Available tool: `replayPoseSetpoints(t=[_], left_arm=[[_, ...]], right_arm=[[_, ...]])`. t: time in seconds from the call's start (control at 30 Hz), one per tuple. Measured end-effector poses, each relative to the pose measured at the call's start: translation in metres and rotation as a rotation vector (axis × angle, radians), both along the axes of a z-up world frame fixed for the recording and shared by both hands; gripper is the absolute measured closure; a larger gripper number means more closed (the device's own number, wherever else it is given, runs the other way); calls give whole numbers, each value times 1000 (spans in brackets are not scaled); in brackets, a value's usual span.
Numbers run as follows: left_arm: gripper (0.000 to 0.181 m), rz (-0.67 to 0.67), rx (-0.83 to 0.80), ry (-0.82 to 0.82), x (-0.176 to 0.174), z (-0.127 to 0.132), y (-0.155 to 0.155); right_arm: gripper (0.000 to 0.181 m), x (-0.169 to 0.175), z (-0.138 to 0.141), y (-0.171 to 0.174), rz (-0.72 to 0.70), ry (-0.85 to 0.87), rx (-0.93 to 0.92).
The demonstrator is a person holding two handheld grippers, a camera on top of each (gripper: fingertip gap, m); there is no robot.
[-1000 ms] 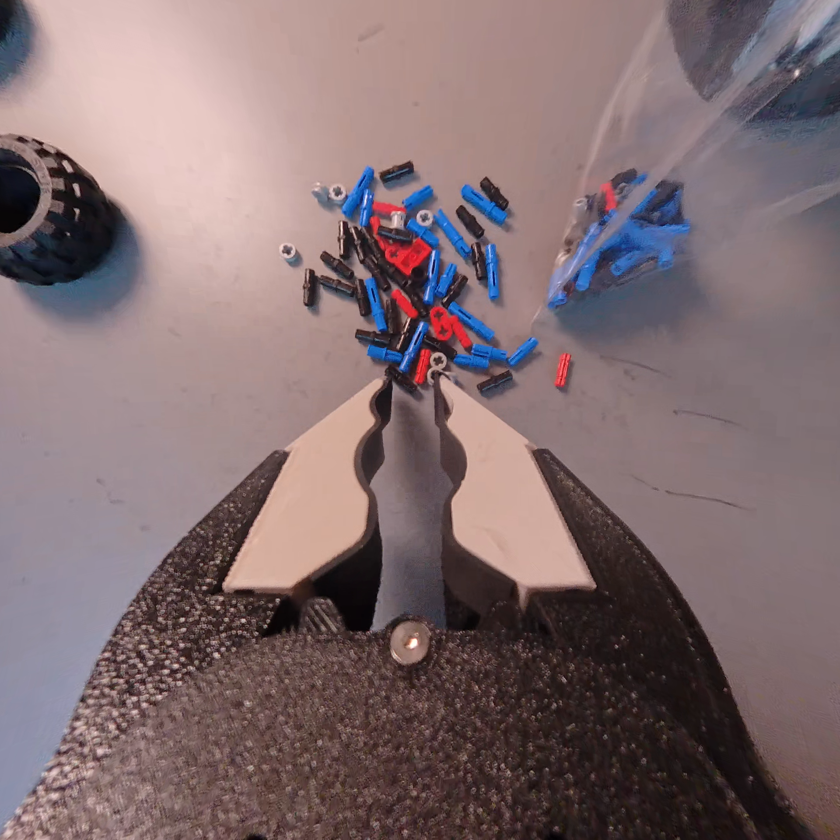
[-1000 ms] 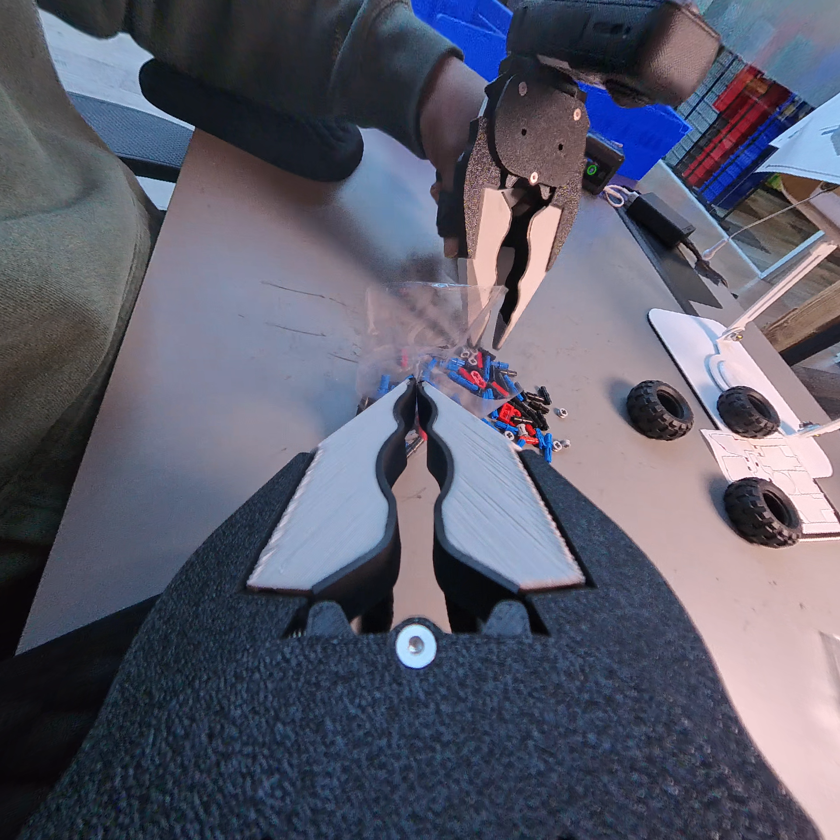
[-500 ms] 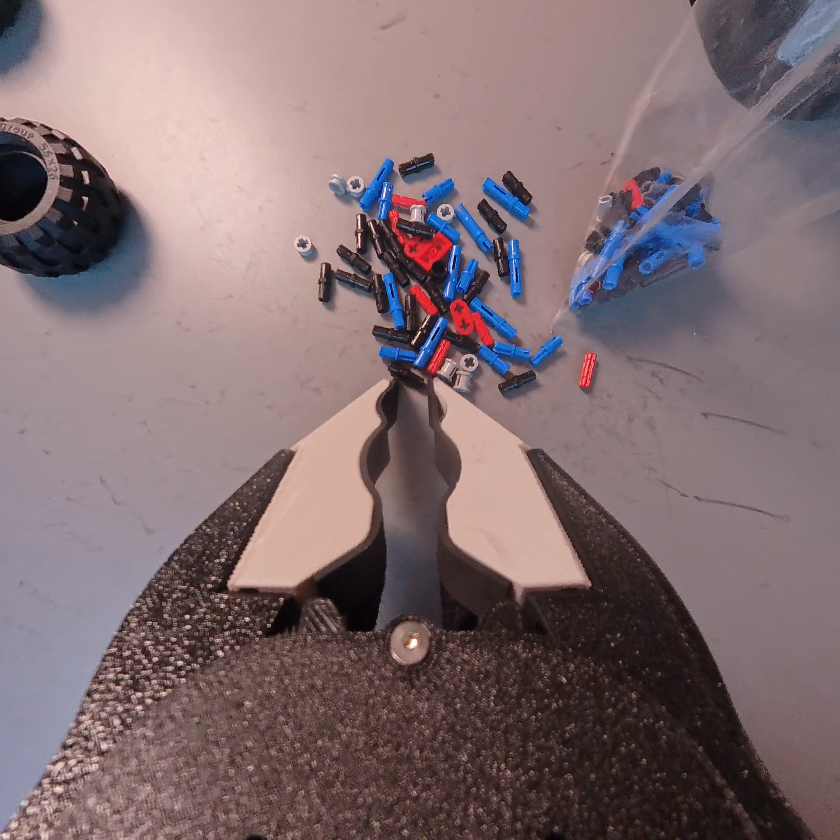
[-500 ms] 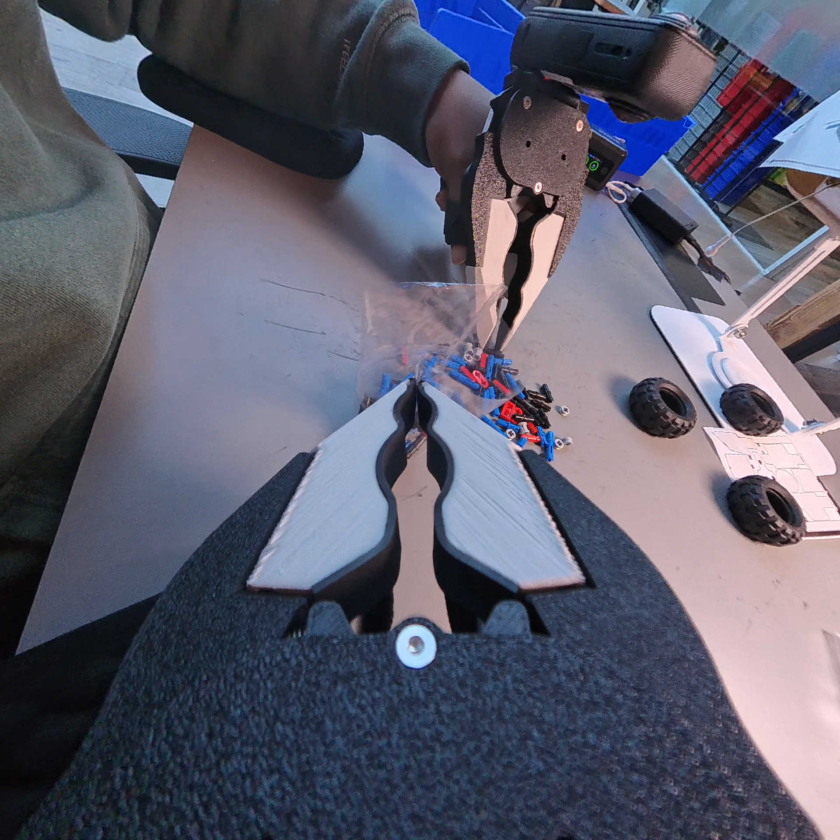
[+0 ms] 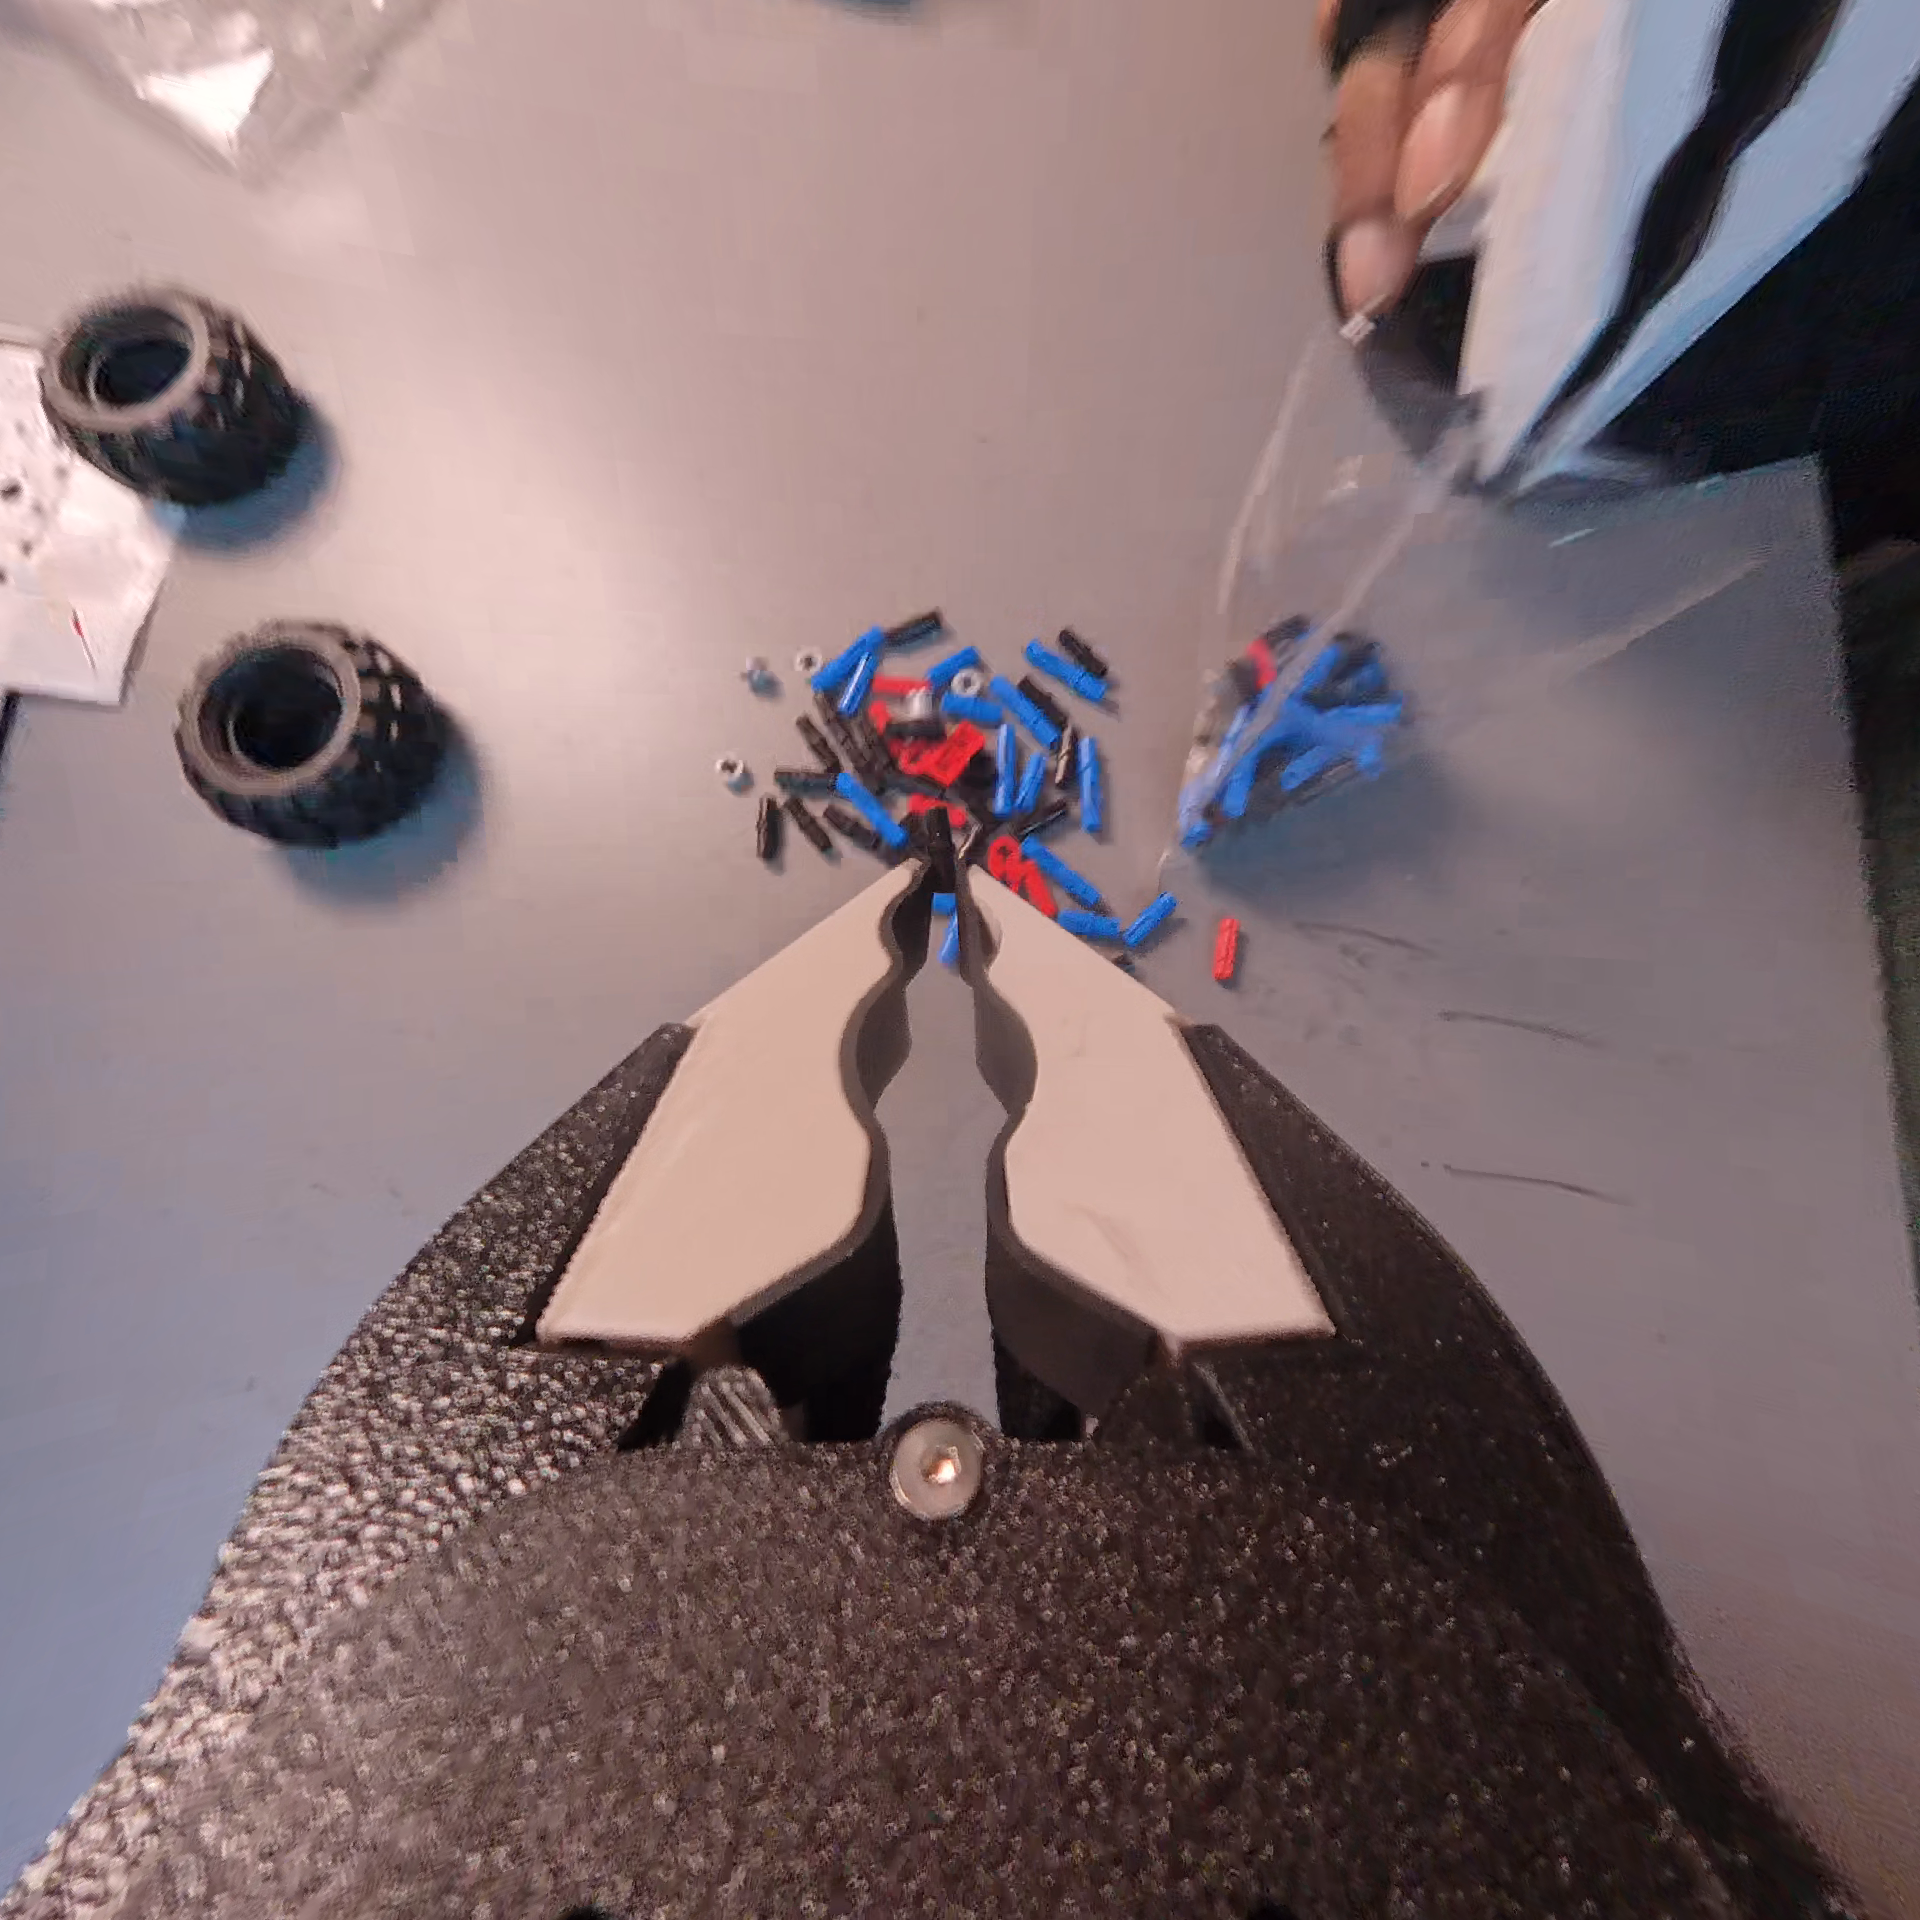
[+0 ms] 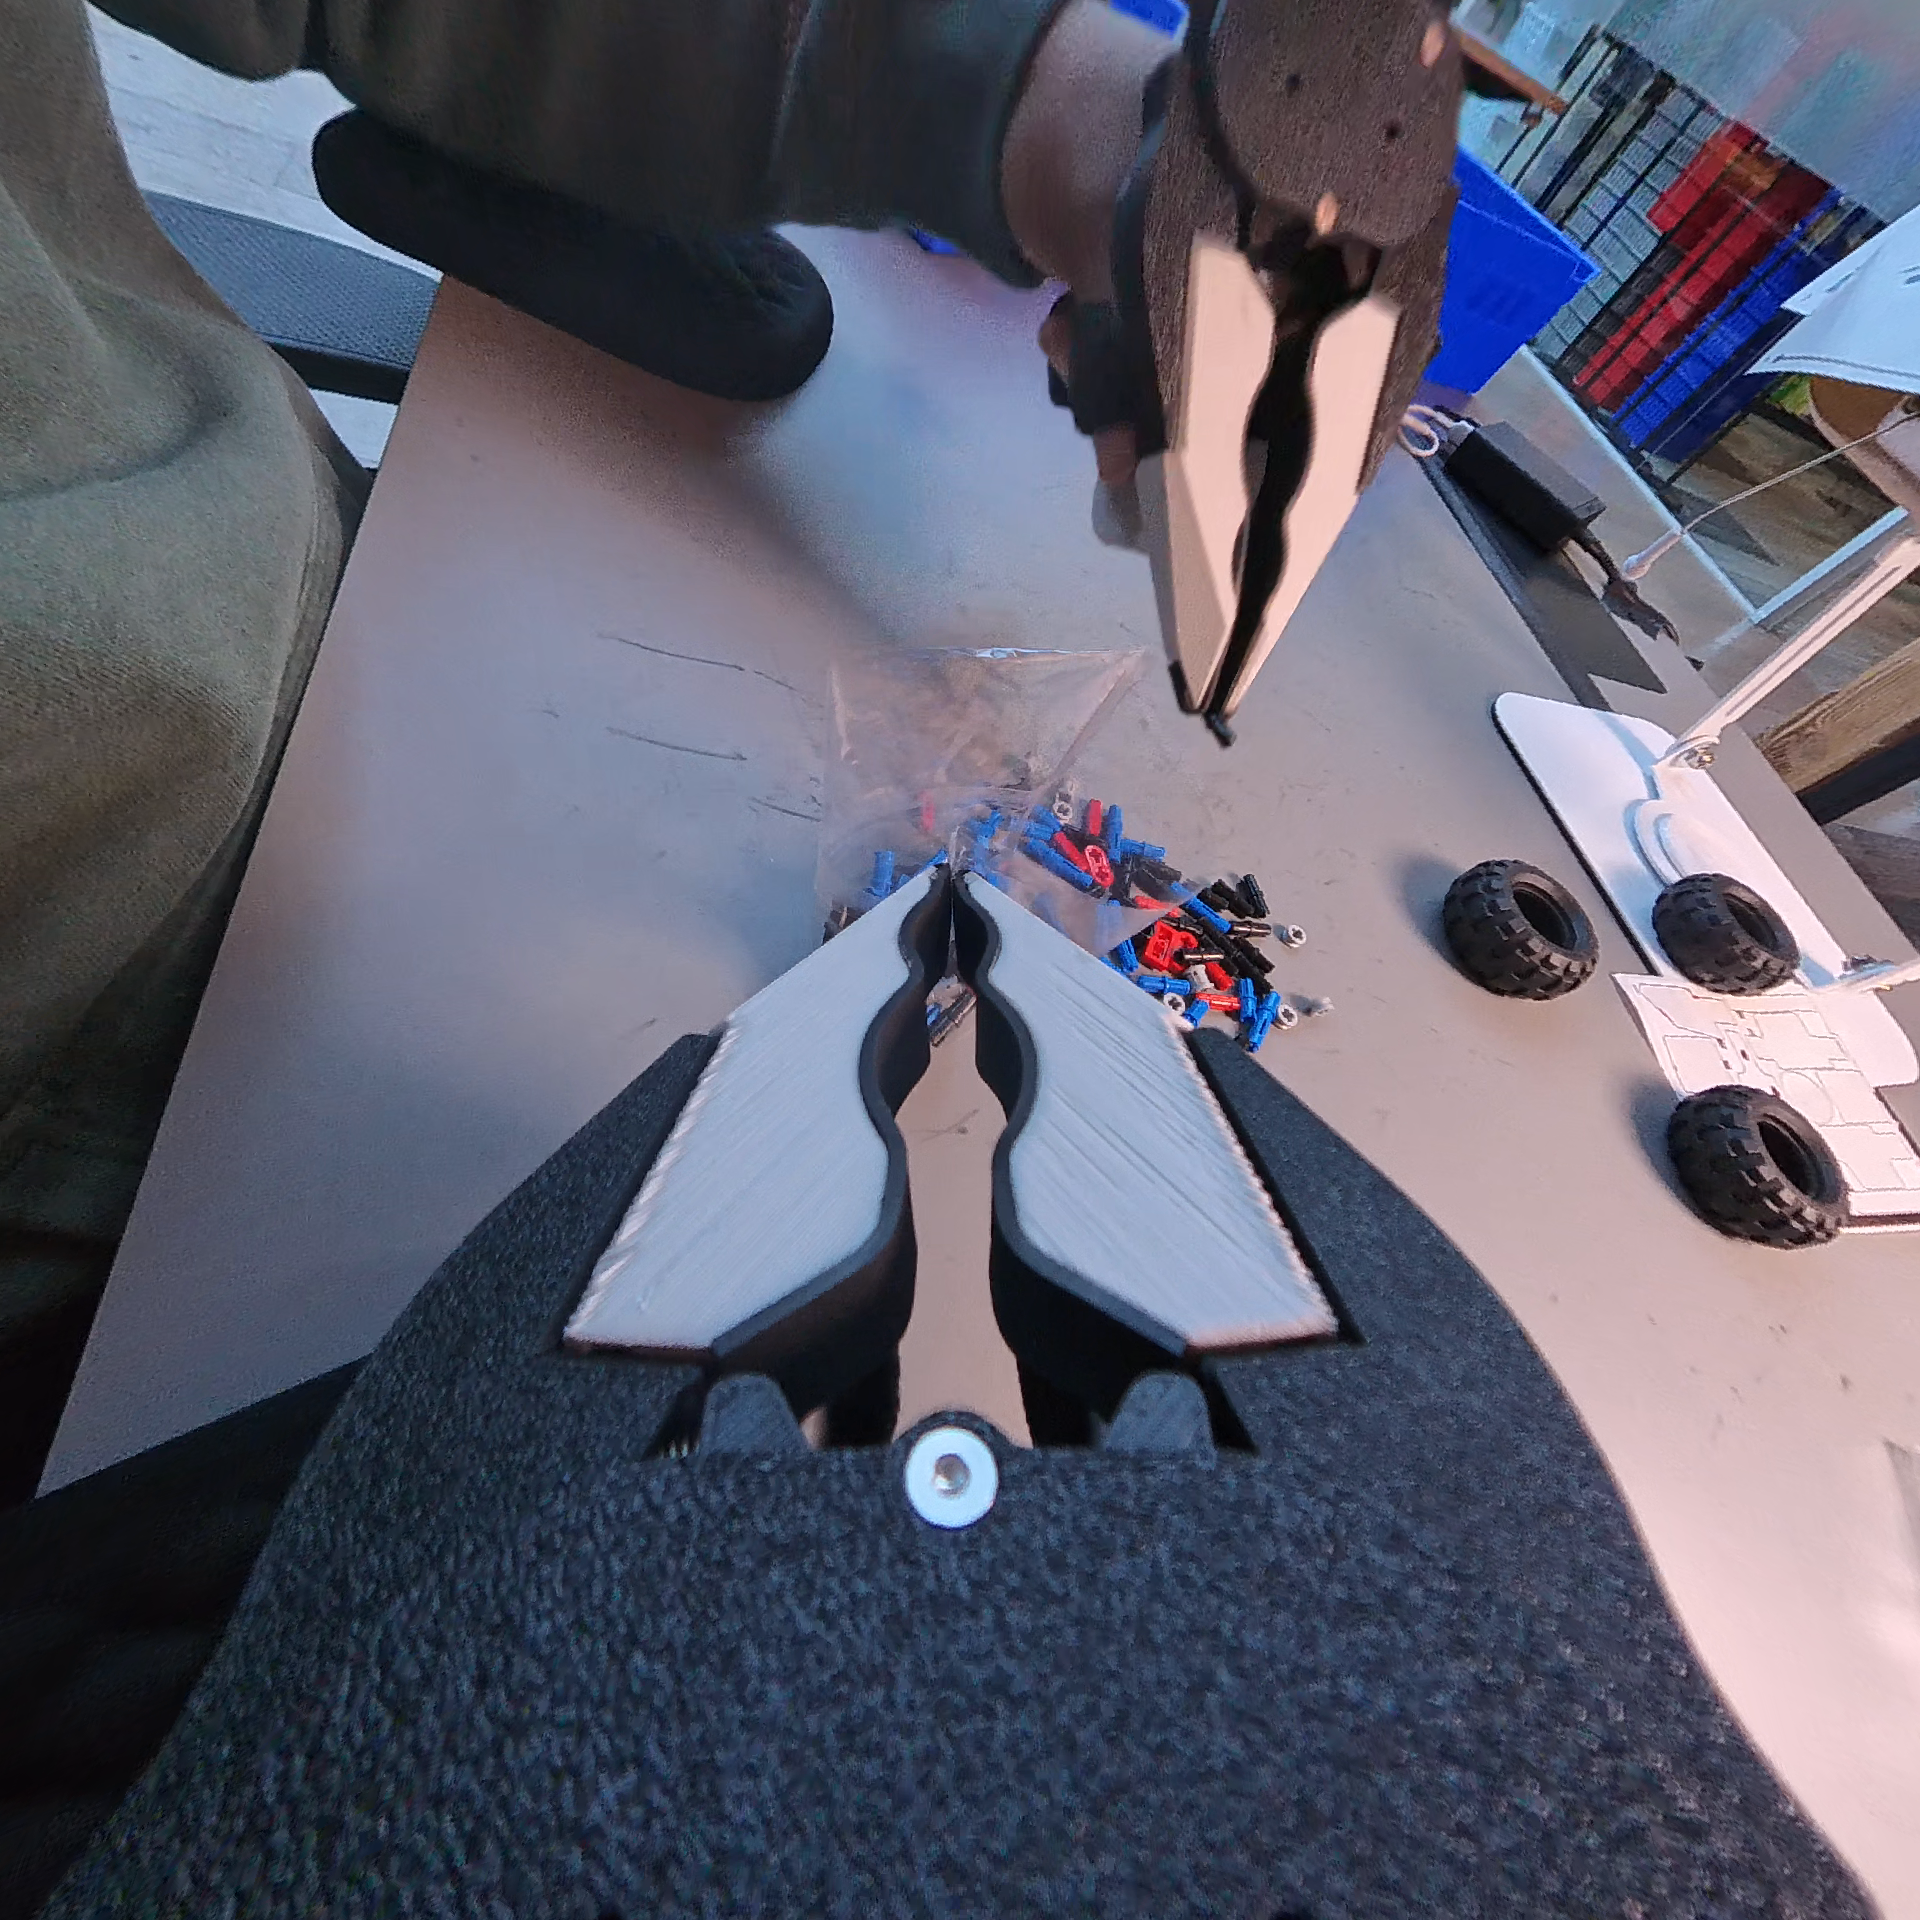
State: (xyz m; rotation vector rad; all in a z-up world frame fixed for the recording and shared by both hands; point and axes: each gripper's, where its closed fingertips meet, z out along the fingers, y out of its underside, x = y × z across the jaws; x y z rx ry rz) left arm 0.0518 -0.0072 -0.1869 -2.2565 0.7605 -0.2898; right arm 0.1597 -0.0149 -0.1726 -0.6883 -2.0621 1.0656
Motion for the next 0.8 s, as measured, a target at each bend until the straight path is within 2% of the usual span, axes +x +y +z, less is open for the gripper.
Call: replayPoseSetpoints(t=[0.13, 0.23, 0.4, 0.57, 0.63, 0.8], left_arm=[[178, -186, 64, 23, 54, 52, -7], [178, -307, 4, 150, 83, 56, -11], [170, -327, -85, 243, 85, 48, -4], [170, -244, -13, 144, 70, 64, -12], [168, -205, -34, 100, 54, 47, -28], [161, -98, -180, 43, 18, -33, -69]], right_arm=[[181, -1, 0, 0, -3, 1, 5], [181, -1, 0, 0, -5, 2, 11], [181, 0, 0, -1, -3, 9, 13], [181, 1, 0, -1, 3, 11, 11], [181, 1, 0, -1, 5, 12, 10], [181, 0, -1, -1, 8, 1, 10]])
